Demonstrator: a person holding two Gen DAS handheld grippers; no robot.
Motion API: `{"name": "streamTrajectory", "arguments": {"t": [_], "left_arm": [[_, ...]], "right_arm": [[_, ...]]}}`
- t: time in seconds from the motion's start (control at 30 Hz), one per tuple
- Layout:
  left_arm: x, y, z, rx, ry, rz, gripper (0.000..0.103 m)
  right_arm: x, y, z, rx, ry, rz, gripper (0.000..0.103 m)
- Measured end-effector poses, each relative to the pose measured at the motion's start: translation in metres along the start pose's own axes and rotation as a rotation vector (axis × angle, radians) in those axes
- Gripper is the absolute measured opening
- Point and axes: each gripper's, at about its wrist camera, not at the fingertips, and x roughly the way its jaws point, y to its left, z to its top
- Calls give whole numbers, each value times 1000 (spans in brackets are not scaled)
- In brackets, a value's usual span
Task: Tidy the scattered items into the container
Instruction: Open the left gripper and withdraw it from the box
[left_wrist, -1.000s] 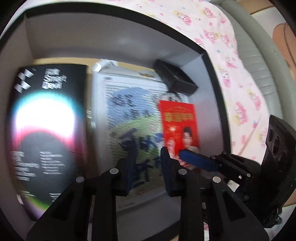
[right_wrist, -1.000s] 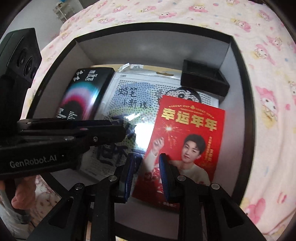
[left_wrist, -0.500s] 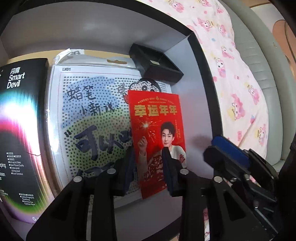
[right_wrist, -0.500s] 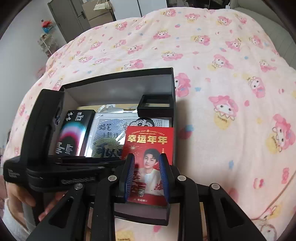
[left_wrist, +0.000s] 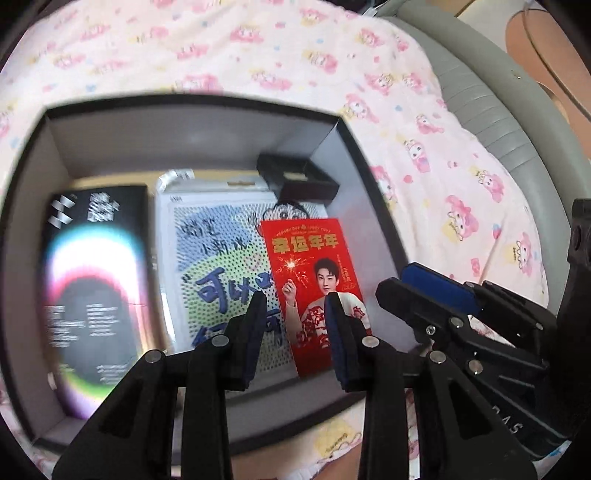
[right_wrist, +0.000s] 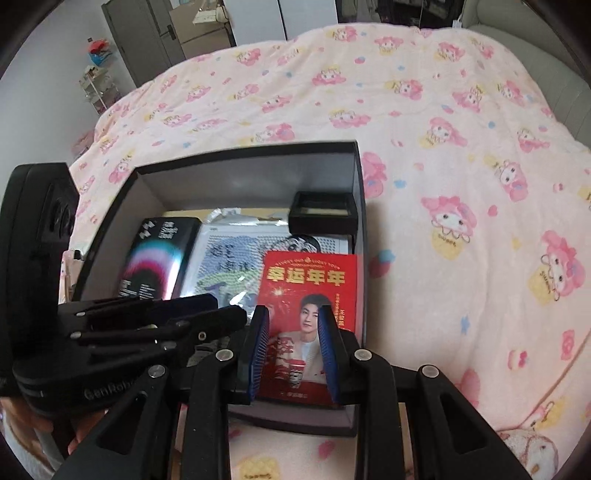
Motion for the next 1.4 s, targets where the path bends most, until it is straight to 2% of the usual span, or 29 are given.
{"name": "streamTrajectory", "arguments": {"t": [0.1,0.27,0.4,0.63,1.03,1.4], "left_arm": [[-8,-17,5,19,-43,28,31],[-53,-27,-12,89,-96,84,31],[-87,-39,-28,126,-146,124,31],[-124,-38,-55,114,-186,139,31],[-158,-21,-81,74,-218,166,31],[-182,13,-101,9,-232,217,31]], "right_arm": [[-18,8,0,-2,-37,13,24],[-52,27,-10,-28,-93,17,24],[-79,40,-22,-27,-122,64,24],[-113,65,-42,-63,-172,75,24],[-138,107,-58,-144,-198,123,24],[-132,153,-64,-221,-175,159,24]]}}
